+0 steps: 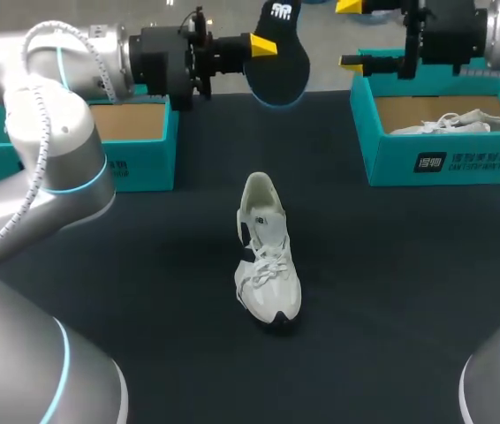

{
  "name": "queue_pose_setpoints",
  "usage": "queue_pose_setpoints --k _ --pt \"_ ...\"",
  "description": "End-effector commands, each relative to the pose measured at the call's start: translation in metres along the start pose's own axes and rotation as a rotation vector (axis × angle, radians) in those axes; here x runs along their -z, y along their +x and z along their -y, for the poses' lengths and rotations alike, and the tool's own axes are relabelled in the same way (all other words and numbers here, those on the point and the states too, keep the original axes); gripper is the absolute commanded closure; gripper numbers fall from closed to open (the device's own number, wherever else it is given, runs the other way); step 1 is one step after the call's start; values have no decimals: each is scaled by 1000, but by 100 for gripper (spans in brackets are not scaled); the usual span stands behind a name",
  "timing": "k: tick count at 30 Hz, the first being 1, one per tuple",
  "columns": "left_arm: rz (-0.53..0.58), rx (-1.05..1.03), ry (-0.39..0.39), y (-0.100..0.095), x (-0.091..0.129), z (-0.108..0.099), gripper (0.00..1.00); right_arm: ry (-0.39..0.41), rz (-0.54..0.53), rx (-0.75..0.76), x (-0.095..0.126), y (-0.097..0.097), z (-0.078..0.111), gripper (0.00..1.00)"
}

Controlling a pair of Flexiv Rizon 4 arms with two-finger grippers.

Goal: Take the shoe out of the shoebox, open the shoe tongue, remove and reinsert the insole, then place the shoe into the shoebox

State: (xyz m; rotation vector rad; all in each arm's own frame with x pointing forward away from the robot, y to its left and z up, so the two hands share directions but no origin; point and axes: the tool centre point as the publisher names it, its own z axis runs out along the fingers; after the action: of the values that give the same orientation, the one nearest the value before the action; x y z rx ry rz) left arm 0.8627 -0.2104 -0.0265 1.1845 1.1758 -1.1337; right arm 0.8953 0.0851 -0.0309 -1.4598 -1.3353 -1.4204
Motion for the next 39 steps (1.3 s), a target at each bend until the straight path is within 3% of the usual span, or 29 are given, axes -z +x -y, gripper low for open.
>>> queue_pose_setpoints --k 1,14,17,24,31,39 --pt "0 6 0 -1 4 3 100 -11 12 27 13 2 -1 0" --pt "13 41 8 1 5 4 100 -11 12 27 13 2 -1 0" --pt "18 43 5 -2 9 4 100 55 14 11 25 -15 8 0" --pt "9 53 3 0 12 6 100 86 44 3 65 -28 17 0" --pt "21 74 11 2 12 7 100 141 -77 -26 75 -22 19 0" --pt "15 75 16 2 12 9 100 176 -36 -18 71 -14 18 0"
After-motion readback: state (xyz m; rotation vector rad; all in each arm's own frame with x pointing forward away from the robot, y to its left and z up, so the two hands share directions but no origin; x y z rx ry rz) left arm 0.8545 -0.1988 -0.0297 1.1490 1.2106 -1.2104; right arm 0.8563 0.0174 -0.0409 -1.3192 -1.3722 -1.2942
